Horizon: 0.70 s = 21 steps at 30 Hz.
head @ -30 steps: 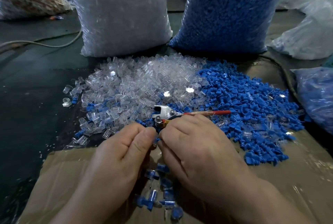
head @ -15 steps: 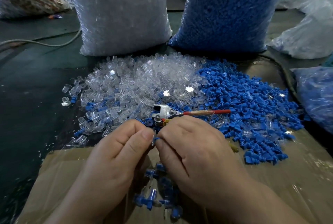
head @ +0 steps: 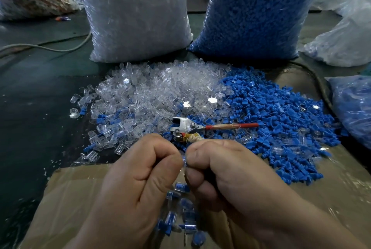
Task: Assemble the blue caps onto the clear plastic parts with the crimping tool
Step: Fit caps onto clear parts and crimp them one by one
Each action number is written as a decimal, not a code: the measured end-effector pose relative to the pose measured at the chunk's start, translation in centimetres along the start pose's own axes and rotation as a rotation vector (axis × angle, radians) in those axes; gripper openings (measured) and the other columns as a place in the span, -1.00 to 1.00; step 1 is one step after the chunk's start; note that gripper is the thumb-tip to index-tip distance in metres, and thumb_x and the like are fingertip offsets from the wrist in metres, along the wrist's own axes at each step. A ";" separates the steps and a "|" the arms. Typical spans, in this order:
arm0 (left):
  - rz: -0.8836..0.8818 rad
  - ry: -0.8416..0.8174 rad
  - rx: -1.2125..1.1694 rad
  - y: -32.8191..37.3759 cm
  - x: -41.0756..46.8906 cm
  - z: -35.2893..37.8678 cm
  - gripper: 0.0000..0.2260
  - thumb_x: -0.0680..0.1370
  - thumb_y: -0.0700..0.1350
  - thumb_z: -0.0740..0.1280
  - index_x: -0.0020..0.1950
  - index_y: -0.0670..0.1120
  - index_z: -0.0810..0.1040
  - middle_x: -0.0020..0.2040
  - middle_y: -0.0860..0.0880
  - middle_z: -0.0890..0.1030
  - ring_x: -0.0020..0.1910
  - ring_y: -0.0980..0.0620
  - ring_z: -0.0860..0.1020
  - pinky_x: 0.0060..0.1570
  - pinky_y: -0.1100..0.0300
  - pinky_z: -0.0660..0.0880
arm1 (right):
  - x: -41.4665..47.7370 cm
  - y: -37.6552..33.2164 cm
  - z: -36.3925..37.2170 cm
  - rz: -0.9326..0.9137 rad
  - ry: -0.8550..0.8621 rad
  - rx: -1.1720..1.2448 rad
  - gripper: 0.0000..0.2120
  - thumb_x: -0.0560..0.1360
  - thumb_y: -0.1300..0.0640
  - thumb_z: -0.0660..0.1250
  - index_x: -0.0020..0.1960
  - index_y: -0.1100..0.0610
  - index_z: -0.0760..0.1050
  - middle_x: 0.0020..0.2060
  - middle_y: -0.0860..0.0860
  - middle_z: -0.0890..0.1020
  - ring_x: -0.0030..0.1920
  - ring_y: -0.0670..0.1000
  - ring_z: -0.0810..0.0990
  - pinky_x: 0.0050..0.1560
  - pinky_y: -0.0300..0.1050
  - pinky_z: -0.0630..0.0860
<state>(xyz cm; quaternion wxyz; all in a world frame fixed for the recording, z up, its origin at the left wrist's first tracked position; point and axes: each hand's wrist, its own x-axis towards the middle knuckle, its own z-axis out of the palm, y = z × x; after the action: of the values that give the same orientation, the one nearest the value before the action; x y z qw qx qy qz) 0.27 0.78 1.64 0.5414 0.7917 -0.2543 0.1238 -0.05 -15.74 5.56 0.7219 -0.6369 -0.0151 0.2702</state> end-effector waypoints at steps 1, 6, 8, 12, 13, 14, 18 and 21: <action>0.043 0.010 0.068 0.1 0.0 0.1 -0.87 0.62 0.11 0.24 -0.04 0.12 0.52 -0.20 0.14 0.54 -0.31 0.15 0.53 -0.33 0.38 0.40 | 0.0 0.1 -0.2 0.042 -0.023 0.046 -0.80 0.32 0.10 0.24 -0.47 0.09 0.39 -0.60 0.00 0.31 -0.56 -0.04 0.21 -0.52 -0.21 0.12; 0.000 0.057 -0.014 -0.1 0.0 0.5 -0.79 0.59 0.27 0.26 0.07 0.19 0.55 -0.18 0.08 0.57 -0.34 0.07 0.55 -0.36 0.17 0.48 | -0.1 -0.4 -0.6 0.064 0.002 0.022 -0.80 0.29 0.05 0.22 -0.48 0.06 0.42 -0.59 0.01 0.32 -0.57 -0.05 0.22 -0.54 -0.24 0.15; -0.112 0.061 -0.124 -0.3 -0.1 0.5 -0.74 0.52 0.34 0.30 0.04 0.22 0.59 -0.24 0.03 0.61 -0.37 0.02 0.56 -0.38 0.09 0.51 | 0.0 -0.5 -0.6 -0.006 0.049 -0.104 -0.80 0.30 0.02 0.21 -0.46 0.06 0.44 -0.57 0.00 0.37 -0.53 -0.06 0.28 -0.51 -0.24 0.22; -0.233 0.027 -0.230 -0.4 0.0 0.1 -0.63 0.42 0.40 0.36 -0.02 0.16 0.63 -0.33 -0.05 0.61 -0.41 0.08 0.57 -0.42 0.21 0.53 | 0.0 -0.2 -0.6 -0.056 0.138 -0.316 -0.77 0.36 -0.10 0.25 -0.34 0.03 0.48 -0.48 -0.05 0.43 -0.42 -0.05 0.37 -0.37 -0.05 0.30; -0.252 0.018 -0.243 -0.4 0.0 0.0 -0.60 0.40 0.43 0.36 -0.04 0.14 0.64 -0.34 -0.06 0.61 -0.42 0.09 0.57 -0.42 0.23 0.53 | 0.0 -0.1 -0.6 -0.077 0.148 -0.352 -0.77 0.38 -0.11 0.26 -0.32 0.03 0.49 -0.49 -0.09 0.43 -0.43 -0.07 0.37 -0.36 -0.05 0.31; -0.277 0.014 -0.244 -0.3 0.1 0.0 -0.56 0.38 0.45 0.35 -0.06 0.11 0.63 -0.35 -0.06 0.61 -0.42 0.07 0.57 -0.42 0.21 0.54 | 0.0 0.0 -0.6 -0.132 0.165 -0.423 -0.77 0.42 -0.10 0.27 -0.29 0.03 0.49 -0.49 -0.12 0.44 -0.44 -0.11 0.38 -0.37 -0.06 0.33; -0.348 0.014 -0.145 -0.6 0.0 0.1 -0.56 0.43 0.39 0.26 -0.25 0.02 0.54 -0.46 0.02 0.50 -0.49 0.14 0.45 -0.50 0.28 0.40 | 0.5 1.1 -0.7 -0.534 0.314 -1.073 -0.75 0.53 -0.02 0.19 -0.27 0.07 0.38 -0.38 -0.10 0.43 -0.33 -0.07 0.41 -0.34 -0.05 0.36; -0.301 -0.015 -0.130 -0.3 0.1 0.3 -0.74 0.52 0.25 0.21 -0.30 0.22 0.52 -0.45 0.19 0.52 -0.47 0.31 0.44 -0.44 0.46 0.37 | 0.4 1.2 -0.4 -0.673 0.328 -1.223 -0.75 0.55 0.01 0.15 -0.26 0.08 0.36 -0.36 -0.11 0.38 -0.33 -0.07 0.33 -0.34 -0.09 0.31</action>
<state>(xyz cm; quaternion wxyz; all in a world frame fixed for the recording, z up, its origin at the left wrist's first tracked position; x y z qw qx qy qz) 0.53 0.59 1.32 0.6021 0.7850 -0.1445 0.0188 0.00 -15.85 4.23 0.2728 -0.9206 -0.2507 -0.1233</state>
